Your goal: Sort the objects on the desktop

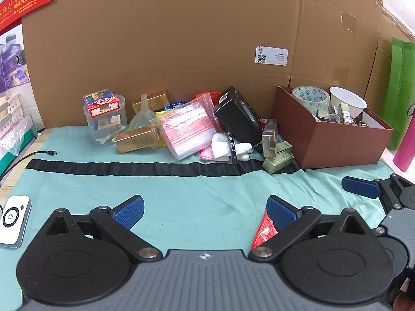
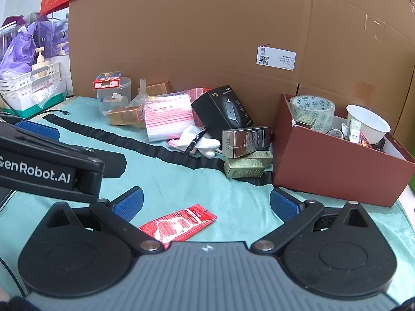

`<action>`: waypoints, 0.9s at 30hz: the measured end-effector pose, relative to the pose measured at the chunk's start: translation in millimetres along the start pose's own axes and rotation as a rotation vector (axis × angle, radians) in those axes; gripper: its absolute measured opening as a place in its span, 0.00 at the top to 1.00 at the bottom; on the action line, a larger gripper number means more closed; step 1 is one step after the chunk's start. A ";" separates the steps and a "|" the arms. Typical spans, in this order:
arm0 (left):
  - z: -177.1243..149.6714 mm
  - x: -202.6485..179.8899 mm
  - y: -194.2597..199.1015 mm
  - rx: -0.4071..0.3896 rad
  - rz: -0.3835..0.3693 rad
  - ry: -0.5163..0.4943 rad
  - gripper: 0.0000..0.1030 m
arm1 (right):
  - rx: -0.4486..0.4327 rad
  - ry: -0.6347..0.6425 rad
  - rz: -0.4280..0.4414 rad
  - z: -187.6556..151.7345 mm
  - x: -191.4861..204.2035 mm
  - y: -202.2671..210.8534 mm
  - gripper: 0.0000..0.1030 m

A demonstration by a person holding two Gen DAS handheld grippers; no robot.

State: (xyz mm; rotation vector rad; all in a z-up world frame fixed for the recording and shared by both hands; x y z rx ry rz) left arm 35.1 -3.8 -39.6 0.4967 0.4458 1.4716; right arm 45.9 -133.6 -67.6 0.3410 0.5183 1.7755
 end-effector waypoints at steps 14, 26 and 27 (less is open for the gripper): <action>-4.6 1.1 -15.0 0.036 -0.009 0.008 0.00 | 0.051 -0.011 0.012 -9.2 0.7 -14.7 0.02; -17.3 1.0 -31.3 0.043 -0.174 0.045 0.01 | 0.146 -0.047 0.082 -36.9 16.0 -39.8 0.02; -18.7 1.0 -33.4 0.051 -0.188 0.040 0.01 | 0.147 -0.054 0.085 -37.9 16.7 -41.9 0.02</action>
Point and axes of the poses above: each gripper's, at about its wrist camera, not at the fingertips, and y roughly against the way its jaws point, x to its left, z to its top, the point moved 4 cm from there along -y, roughly the way its jaws point, and after that the axes turned 4 degrees about -y, right-handed, at the moved point
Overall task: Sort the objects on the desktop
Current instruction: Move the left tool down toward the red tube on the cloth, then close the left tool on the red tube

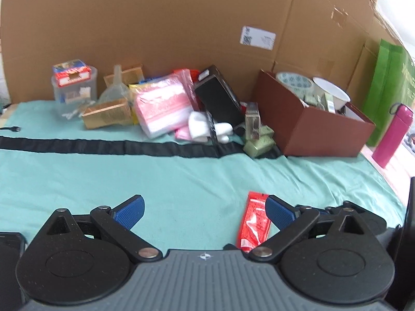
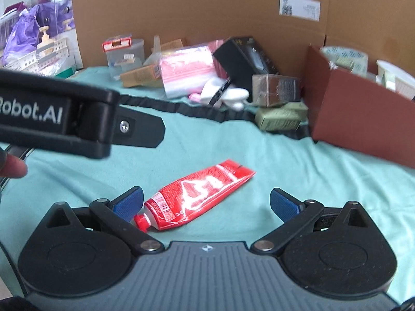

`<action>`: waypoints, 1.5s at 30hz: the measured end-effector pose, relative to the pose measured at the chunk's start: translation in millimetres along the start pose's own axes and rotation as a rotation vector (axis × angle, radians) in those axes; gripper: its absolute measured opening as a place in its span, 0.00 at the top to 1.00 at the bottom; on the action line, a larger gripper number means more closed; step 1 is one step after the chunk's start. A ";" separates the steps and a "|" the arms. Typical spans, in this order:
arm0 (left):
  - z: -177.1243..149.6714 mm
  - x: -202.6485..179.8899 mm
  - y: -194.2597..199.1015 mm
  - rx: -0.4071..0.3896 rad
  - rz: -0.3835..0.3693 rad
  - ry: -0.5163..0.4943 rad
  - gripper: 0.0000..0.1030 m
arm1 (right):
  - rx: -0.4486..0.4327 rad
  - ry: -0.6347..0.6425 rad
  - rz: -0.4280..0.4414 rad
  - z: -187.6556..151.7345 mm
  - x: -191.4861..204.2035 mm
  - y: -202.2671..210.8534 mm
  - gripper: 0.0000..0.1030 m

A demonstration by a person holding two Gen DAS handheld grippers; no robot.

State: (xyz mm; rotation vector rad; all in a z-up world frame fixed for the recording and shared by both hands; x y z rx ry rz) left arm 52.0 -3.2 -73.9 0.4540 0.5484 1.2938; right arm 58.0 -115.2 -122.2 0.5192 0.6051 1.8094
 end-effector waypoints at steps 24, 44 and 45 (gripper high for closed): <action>-6.4 -43.6 -58.2 0.199 -0.312 0.055 0.46 | -0.001 0.011 0.055 -10.9 -35.2 19.5 0.45; -6.2 -39.1 -60.3 0.238 -0.285 0.128 0.80 | -0.008 0.099 0.085 -12.0 -19.8 24.8 0.71; -6.0 -39.6 -61.0 0.235 -0.278 0.125 0.80 | -0.003 0.099 0.080 -12.5 -19.4 25.1 0.71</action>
Point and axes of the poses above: each gripper's, at about its wrist camera, not at the fingertips, and y roughly against the way its jaws point, x to its left, z to its top, the point moved 4 cm from there along -y, roughly the way its jaws point, and after that the axes turned 4 degrees about -y, right-handed, at the moved point
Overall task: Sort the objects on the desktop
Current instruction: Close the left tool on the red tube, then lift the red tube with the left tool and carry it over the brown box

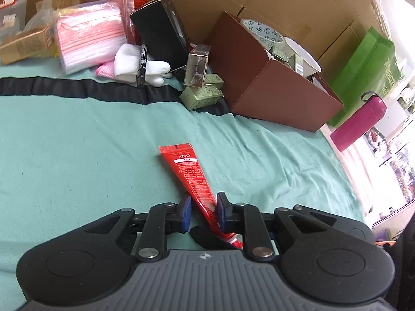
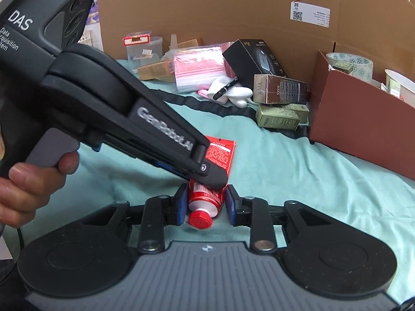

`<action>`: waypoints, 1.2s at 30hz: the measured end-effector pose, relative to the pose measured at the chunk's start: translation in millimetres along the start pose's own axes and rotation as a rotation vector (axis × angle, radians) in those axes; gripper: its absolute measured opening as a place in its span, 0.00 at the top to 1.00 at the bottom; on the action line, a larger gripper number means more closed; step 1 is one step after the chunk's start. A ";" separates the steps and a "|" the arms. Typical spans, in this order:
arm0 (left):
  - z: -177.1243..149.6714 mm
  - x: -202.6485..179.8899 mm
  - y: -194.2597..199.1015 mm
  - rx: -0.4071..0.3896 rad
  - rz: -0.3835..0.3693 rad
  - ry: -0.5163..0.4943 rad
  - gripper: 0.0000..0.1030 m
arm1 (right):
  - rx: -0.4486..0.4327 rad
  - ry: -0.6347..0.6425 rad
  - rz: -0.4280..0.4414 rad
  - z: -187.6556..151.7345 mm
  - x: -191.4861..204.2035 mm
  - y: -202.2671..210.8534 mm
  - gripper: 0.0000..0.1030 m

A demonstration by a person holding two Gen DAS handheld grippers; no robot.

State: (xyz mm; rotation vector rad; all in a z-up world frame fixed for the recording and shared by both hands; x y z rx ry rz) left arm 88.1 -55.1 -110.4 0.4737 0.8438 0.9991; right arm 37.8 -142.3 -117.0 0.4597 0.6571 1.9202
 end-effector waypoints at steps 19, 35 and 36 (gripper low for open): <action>12.6 -38.7 10.9 -0.068 -0.020 -0.092 0.87 | -0.075 -0.049 -0.005 4.0 -9.0 22.6 0.80; 85.5 -114.7 29.5 -0.251 -0.107 -0.231 0.87 | -0.316 -0.052 -0.123 55.3 -62.9 79.3 0.81; 91.2 -120.0 29.8 -0.261 -0.113 -0.244 0.87 | -0.328 -0.054 -0.130 59.3 -67.5 82.2 0.81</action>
Point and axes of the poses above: each gripper's, at about its wrist camera, not at the fingertips, and y roughly against the way its jaws point, x to its left, z to its top, the point moved 4 cm from there along -y, roughly the way its jaws point, and after that the axes turned 4 degrees about -y, right-handed, at the moved point
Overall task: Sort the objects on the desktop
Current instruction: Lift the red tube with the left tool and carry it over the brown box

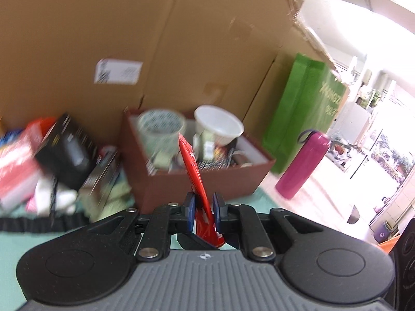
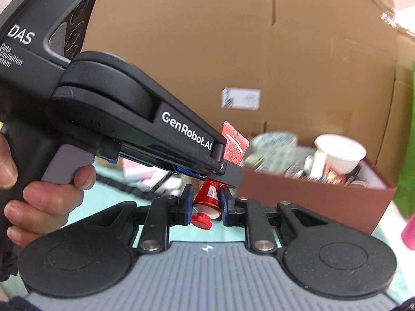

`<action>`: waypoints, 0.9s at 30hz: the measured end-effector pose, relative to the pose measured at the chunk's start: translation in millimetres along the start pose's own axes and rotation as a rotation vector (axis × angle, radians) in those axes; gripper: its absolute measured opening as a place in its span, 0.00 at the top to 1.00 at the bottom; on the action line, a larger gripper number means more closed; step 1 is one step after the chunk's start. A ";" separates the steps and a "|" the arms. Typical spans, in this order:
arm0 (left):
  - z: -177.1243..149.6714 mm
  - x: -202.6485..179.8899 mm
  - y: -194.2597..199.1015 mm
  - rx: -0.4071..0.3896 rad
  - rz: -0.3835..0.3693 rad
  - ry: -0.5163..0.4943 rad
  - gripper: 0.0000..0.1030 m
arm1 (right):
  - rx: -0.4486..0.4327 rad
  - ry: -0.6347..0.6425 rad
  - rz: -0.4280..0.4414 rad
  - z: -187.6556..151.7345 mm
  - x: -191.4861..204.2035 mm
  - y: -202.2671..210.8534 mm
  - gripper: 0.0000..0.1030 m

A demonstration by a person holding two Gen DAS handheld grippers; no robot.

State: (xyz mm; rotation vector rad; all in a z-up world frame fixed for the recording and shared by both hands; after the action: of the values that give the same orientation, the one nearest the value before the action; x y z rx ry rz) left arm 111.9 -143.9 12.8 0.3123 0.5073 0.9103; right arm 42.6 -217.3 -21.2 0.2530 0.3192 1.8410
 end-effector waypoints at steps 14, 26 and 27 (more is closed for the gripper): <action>63.5 -12.3 -76.7 -0.013 -0.061 -0.039 0.87 | -0.065 -0.042 -0.093 47.2 -82.7 -36.2 0.81; 83.8 11.2 -151.6 0.057 -0.066 -0.023 0.87 | -0.010 -0.098 -0.098 45.2 -136.6 -103.5 0.81; 84.8 13.3 -156.5 0.065 -0.063 -0.022 0.87 | -0.003 -0.099 -0.095 44.3 -139.7 -108.6 0.81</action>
State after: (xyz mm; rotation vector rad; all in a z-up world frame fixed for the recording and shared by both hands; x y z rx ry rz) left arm 269.3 -227.8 7.7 0.3635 0.5247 0.8297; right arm 194.8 -317.7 -18.4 0.3209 0.2557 1.7288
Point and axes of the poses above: each gripper's, at about its wrist camera, not at the fingertips, and y roughly against the way its jaws point, x to its left, z to its top, the point moved 4 cm from there along -y, roughly the way its jaws point, and after that the axes turned 4 degrees about -y, right-handed, at the moved point
